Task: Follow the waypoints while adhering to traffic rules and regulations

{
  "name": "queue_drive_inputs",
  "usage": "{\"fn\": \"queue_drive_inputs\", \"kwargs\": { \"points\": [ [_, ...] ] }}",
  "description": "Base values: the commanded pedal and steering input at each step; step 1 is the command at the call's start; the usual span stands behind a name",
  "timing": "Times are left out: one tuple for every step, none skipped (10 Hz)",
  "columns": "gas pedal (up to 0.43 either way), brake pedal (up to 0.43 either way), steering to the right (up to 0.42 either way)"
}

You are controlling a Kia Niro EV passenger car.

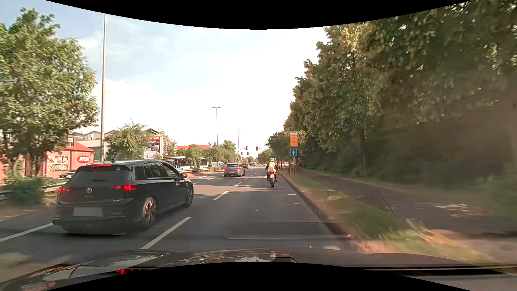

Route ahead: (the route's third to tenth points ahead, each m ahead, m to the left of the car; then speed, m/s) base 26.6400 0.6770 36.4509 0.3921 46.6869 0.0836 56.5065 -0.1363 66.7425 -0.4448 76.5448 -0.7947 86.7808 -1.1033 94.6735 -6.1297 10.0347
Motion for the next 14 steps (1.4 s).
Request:
{"fn": "queue_drive_inputs", "kwargs": {
  "points": [
    [0.087, 0.000, -0.002],
    [0.087, 0.000, -0.001],
    [0.087, 0.000, -0.001],
    [0.087, 0.000, -0.001],
    [0.087, 0.000, -0.001],
    [0.087, 0.000, -0.001],
    [0.087, 0.000, -0.002],
    [0.087, 0.000, -0.002],
    [0.087, 0.000, -0.002],
    [0.087, 0.000, -0.001],
    [0.087, 0.000, -0.002],
    [0.087, 0.000, -0.002],
    [0.087, 0.000, -0.002],
    [0.087, 0.000, -0.002]
  ]
}}
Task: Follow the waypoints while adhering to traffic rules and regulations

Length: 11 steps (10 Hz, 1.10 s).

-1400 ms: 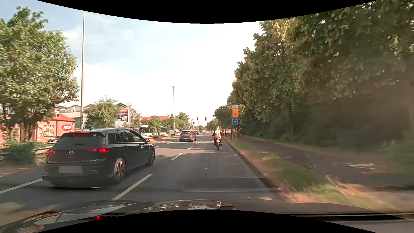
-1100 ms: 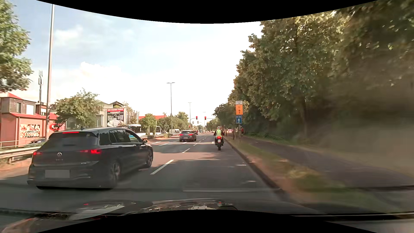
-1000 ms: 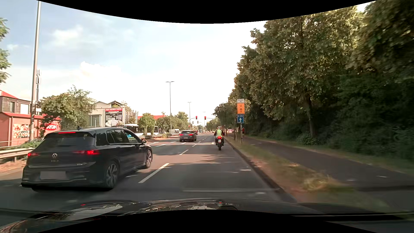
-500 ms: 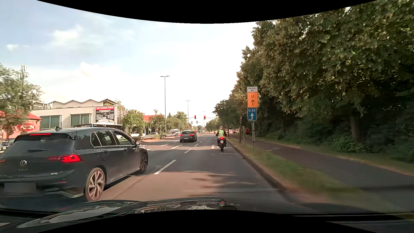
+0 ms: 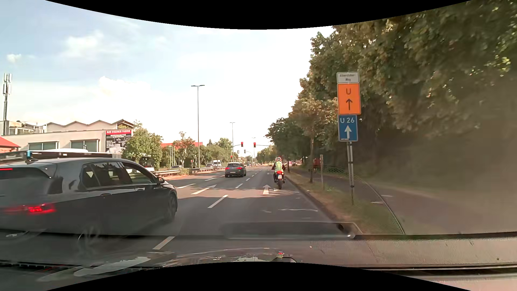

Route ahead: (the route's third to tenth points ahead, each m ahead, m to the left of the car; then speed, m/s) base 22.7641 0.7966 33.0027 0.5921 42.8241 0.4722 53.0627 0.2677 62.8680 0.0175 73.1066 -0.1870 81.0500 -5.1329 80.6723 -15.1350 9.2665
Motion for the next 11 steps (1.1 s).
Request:
{"fn": "queue_drive_inputs", "kwargs": {
  "points": [
    [0.087, 0.000, -0.002],
    [0.087, 0.000, -0.001],
    [0.087, 0.000, -0.001],
    [0.087, 0.000, -0.001],
    [0.087, 0.000, -0.001],
    [0.087, 0.000, -0.001],
    [0.087, 0.000, 0.002],
    [0.087, 0.000, 0.004],
    [0.087, 0.000, 0.004],
    [0.087, 0.000, 0.004],
    [0.087, 0.000, 0.004]
  ]
}}
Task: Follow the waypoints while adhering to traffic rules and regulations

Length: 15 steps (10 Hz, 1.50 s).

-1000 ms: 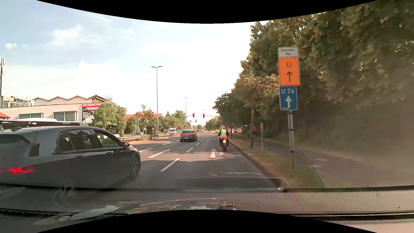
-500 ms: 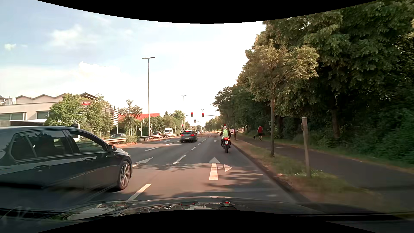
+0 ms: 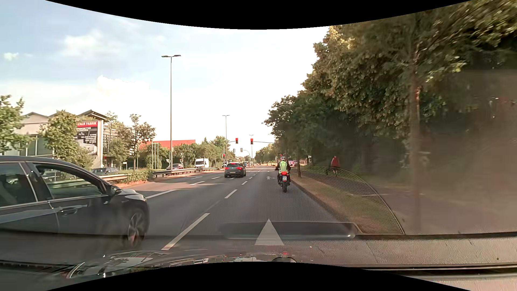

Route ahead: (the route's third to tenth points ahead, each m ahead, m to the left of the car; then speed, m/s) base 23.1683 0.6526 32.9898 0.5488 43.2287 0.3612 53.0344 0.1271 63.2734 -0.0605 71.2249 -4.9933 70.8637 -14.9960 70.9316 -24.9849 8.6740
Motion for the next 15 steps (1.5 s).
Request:
{"fn": "queue_drive_inputs", "kwargs": {
  "points": [
    [0.087, 0.000, 0.003],
    [0.079, 0.000, 0.002],
    [0.059, 0.000, 0.002],
    [0.047, 0.000, 0.002],
    [0.047, 0.000, 0.000],
    [0.047, 0.000, -0.002],
    [0.047, 0.000, -0.002],
    [0.047, 0.000, -0.002],
    [0.047, 0.000, 0.000],
    [0.047, 0.000, 0.001],
    [0.039, 0.000, 0.001],
    [0.039, 0.000, 0.001],
    [0.039, 0.000, 0.001],
    [0.028, 0.000, 0.001],
    [0.028, 0.000, 0.001]
  ]
}}
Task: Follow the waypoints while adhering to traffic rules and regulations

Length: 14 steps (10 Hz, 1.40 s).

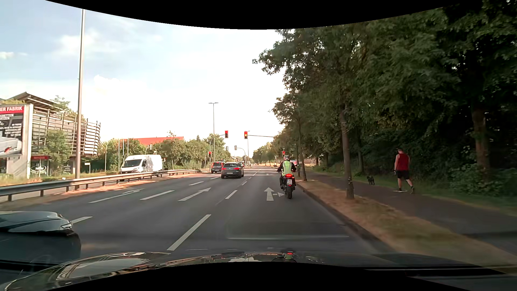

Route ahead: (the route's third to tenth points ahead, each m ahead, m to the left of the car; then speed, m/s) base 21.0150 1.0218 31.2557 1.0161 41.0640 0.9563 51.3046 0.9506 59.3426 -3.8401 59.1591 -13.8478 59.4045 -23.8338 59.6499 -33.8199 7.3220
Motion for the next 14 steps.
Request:
{"fn": "queue_drive_inputs", "kwargs": {
  "points": [
    [0.028, 0.000, 0.002],
    [0.028, 0.000, 0.002],
    [0.028, 0.000, 0.002],
    [0.028, 0.000, 0.002],
    [0.028, 0.000, 0.002],
    [0.000, 0.000, 0.002],
    [0.000, 0.000, 0.002],
    [0.000, 0.000, 0.002],
    [0.000, 0.000, 0.001],
    [0.008, 0.000, 0.001],
    [0.020, 0.000, 0.001],
    [0.039, 0.000, 0.001],
    [0.047, 0.000, 0.001],
    [0.059, 0.000, 0.001]
  ]
}}
